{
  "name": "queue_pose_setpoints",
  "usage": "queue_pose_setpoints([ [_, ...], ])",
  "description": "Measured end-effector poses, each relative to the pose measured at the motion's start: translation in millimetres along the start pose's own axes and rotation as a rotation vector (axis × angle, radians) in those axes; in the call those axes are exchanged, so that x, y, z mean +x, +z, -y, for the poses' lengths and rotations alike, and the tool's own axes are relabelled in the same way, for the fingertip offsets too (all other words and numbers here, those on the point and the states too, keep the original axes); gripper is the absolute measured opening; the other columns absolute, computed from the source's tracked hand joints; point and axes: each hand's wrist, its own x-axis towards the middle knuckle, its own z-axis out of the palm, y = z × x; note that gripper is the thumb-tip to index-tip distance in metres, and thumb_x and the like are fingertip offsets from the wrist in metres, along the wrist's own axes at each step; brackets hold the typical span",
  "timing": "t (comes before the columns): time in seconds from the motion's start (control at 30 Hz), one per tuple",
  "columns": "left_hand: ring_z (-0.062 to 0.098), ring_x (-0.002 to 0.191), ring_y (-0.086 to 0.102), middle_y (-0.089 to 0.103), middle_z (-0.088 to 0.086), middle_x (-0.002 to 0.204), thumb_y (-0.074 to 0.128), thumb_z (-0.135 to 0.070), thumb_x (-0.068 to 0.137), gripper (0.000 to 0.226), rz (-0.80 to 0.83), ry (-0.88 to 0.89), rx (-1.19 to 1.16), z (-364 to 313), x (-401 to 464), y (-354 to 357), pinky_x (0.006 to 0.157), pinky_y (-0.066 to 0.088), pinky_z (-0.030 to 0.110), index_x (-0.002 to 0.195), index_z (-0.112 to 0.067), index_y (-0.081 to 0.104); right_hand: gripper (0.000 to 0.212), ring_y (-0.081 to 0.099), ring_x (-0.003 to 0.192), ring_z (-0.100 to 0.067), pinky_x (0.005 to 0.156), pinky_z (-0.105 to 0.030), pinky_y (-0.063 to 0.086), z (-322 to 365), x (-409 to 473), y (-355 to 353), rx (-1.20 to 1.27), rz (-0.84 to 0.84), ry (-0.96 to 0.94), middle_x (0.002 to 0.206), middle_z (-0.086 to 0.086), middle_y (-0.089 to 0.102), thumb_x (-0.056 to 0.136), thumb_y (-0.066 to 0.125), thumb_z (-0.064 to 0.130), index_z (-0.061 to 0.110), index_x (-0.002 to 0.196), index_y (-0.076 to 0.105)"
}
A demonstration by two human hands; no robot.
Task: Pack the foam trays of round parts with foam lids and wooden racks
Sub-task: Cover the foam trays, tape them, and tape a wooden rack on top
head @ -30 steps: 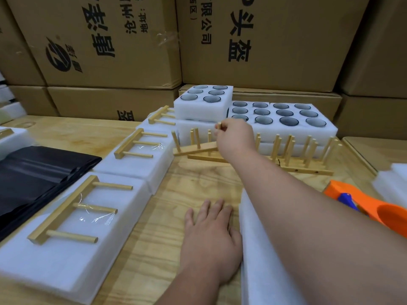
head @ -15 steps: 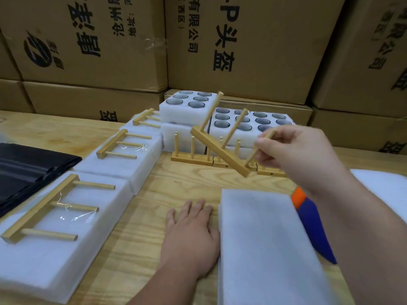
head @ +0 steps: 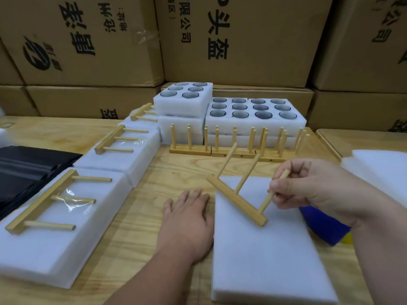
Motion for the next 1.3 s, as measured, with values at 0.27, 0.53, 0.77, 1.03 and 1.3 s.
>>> queue_pose_setpoints([
  [0.27,0.006,0.155,0.004,0.012,-0.023,0.167,0.039,-0.057,0.102,0.058,0.027,0.007,0.033,0,0,-2,0.126,0.002,0.045,0.157,-0.041,0.027,0.031,0.059,0.058,-0.001,0.058,-0.029,0.049,-1,-3,-15,-0.844,0.018,0.113,0.069,0.012,0.069,0.059,0.074,0.059,0.036,0.077,0.066],
  [0.53,0.006,0.155,0.005,0.013,-0.022,0.168,0.04,-0.055,0.103,0.057,0.028,0.003,0.034,-1,0,-2,0.126,0.004,0.046,0.157,-0.042,0.028,0.011,0.05,0.088,0.006,0.071,-0.014,0.036,-15,15,9,-0.842,-0.187,-0.188,0.102,0.025,0.057,0.092,0.073,0.034,0.042,0.099,0.07],
  [0.77,0.006,0.155,0.005,0.014,-0.022,0.167,0.042,-0.056,0.102,0.057,0.028,0.0,0.02,-2,-1,-3,0.126,0.003,0.046,0.156,-0.042,0.029,0.019,0.061,0.101,-0.003,0.086,-0.024,0.047,-20,18,25,-0.825,-0.055,-0.139,0.114,0.019,0.06,0.099,0.065,0.026,0.034,0.114,0.073],
  [1.03,0.007,0.155,0.005,0.014,-0.021,0.168,0.044,-0.054,0.102,0.058,0.028,-0.002,0.016,-3,-1,-4,0.126,0.003,0.046,0.157,-0.041,0.03,0.01,0.061,0.08,-0.002,0.068,-0.025,0.052,-9,9,26,-0.869,-0.008,-0.14,0.091,0.017,0.067,0.096,0.068,0.031,0.039,0.094,0.072],
  [1.3,0.006,0.155,0.004,0.013,-0.021,0.168,0.043,-0.053,0.102,0.058,0.027,-0.005,0.019,-2,-2,-5,0.126,0.002,0.045,0.157,-0.041,0.029,0.003,0.06,0.067,0.003,0.055,-0.017,0.047,-3,2,25,-0.948,0.081,-0.065,0.083,0.018,0.066,0.087,0.074,0.038,0.038,0.087,0.071],
])
